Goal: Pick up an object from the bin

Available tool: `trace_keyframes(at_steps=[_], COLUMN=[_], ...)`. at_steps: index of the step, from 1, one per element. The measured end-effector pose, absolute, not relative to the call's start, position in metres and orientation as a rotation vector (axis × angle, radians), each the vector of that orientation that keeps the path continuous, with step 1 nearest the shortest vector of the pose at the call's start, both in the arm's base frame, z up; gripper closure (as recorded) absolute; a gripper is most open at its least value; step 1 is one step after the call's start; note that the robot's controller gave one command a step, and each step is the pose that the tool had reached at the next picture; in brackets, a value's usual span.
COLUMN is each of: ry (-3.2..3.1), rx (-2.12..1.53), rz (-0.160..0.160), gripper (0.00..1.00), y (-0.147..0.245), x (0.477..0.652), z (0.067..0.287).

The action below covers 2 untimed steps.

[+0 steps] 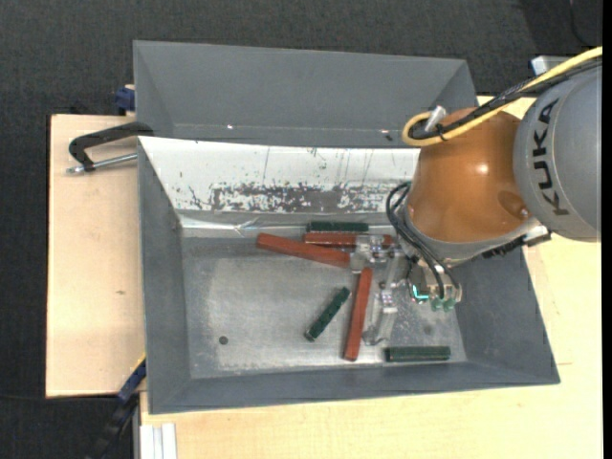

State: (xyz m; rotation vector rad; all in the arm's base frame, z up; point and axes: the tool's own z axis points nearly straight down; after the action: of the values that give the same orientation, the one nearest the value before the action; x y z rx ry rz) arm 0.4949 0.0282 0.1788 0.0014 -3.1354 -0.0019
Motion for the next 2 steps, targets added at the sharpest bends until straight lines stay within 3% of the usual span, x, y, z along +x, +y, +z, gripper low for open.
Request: trace_keyframes(at_steps=[2], ry=[-3.147], rx=[0.021], rz=[-0.003], gripper=[0.0], y=[0.0278], x=[0.4979], z=[0.1785])
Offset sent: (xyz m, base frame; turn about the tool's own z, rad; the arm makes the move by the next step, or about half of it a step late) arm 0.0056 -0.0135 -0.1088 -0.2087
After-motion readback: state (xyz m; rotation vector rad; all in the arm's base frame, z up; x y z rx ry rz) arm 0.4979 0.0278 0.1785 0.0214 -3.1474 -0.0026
